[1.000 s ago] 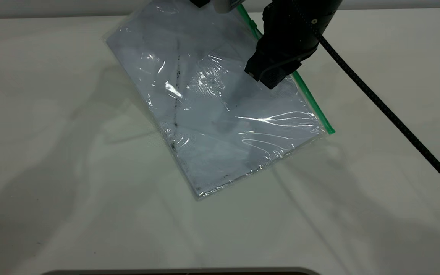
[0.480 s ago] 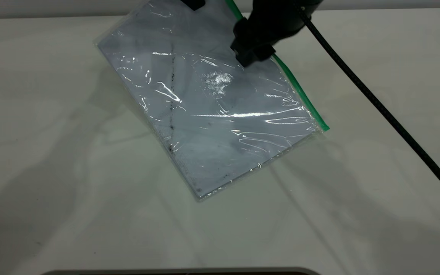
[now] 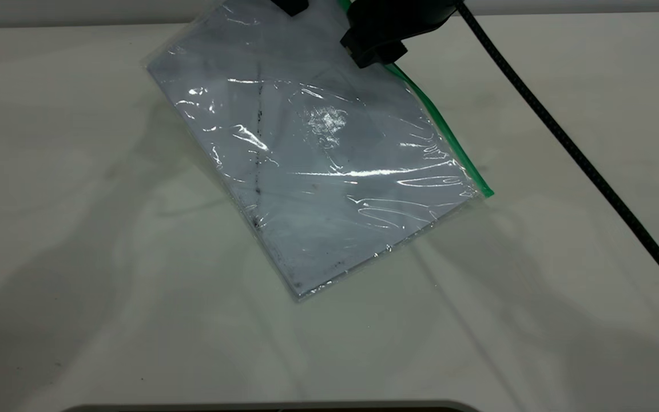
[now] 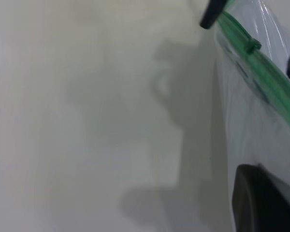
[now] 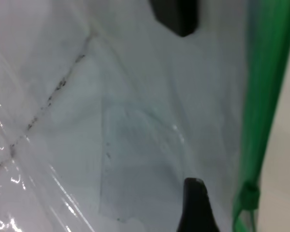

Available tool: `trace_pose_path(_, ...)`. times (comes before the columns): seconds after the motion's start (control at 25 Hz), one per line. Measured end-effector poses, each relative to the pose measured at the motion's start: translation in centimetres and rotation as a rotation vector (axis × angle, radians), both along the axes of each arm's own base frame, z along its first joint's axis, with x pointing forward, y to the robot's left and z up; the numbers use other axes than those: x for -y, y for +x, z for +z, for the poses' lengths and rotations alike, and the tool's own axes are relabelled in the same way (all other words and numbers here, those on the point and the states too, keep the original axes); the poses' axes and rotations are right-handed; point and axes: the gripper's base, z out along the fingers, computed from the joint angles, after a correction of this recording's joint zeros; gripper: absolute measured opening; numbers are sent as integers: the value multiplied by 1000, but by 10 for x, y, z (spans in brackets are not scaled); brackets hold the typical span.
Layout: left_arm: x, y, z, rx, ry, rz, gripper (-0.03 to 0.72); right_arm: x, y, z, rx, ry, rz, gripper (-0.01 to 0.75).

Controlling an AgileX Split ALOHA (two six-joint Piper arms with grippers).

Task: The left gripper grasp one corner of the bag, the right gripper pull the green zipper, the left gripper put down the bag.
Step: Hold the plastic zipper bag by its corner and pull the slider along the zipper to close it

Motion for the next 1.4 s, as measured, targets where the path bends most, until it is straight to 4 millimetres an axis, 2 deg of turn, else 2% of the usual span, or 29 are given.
trace_pose_path(0.16, 6, -3, 0, 1, 3, -14, 53, 0, 1, 0, 5, 3, -2, 482)
trace_pose_path(0.36, 10, -4, 0, 1, 2, -22, 53, 0, 1, -1, 4, 3, -3, 301)
trace_pose_path(0.48, 10, -4, 0, 2, 2, -22, 53, 0, 1, -8, -9, -5, -3, 198)
trace_pose_path(0.64, 10, -4, -1, 2, 7, -23, 53, 0, 1, -15, -23, -13, -3, 115)
trace_pose_path(0.8, 10, -4, -1, 2, 8, -23, 53, 2, 0, -16, -39, -21, -4, 95)
trace_pose_path(1.04, 9, -4, 0, 0, 0, -18, 53, 15, 1, -21, -118, -59, -27, 91)
trace_pose_path(1.24, 1, 0, 0, 0, -1, -2, 53, 27, 0, -26, -199, -95, -46, 87)
trace_pose_path(1.4, -2, 1, 0, 0, 2, 3, 53, 29, 0, -26, -202, -96, -50, 89)
